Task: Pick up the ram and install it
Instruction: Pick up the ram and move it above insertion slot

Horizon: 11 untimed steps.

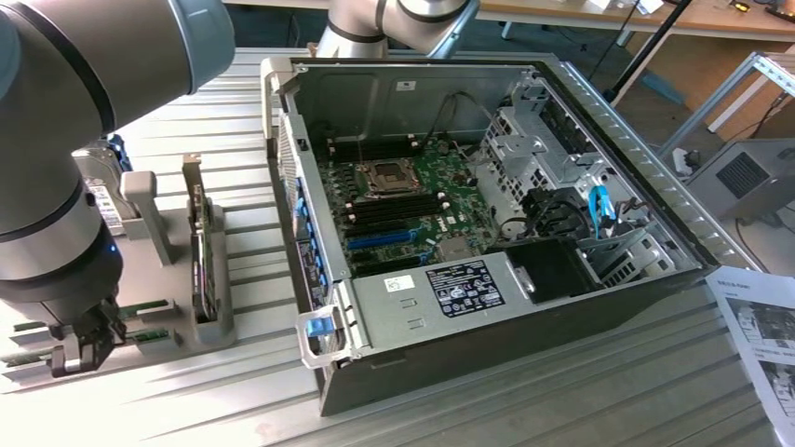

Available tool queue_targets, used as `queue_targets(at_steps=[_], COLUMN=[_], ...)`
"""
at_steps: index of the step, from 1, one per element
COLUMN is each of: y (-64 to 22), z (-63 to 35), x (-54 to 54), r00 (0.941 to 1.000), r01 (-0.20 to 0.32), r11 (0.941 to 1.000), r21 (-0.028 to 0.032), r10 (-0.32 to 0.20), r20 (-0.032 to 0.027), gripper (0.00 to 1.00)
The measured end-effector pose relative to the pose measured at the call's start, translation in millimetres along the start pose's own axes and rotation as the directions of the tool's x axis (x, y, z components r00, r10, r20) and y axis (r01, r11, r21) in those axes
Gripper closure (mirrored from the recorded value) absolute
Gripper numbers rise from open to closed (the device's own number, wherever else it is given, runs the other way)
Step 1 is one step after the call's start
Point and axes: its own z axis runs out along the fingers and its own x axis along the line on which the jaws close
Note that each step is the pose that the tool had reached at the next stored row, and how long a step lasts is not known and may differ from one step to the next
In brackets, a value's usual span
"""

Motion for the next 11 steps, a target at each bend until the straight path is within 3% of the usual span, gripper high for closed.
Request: queue_targets(at_steps=[11], y=[0.6], z=[-12.5], x=[0.0], r00=[1.0], r01=[0.0], r11=[1.0], r21=[0.0], r10=[0.0], r20=[0.0025], gripper=[0.88])
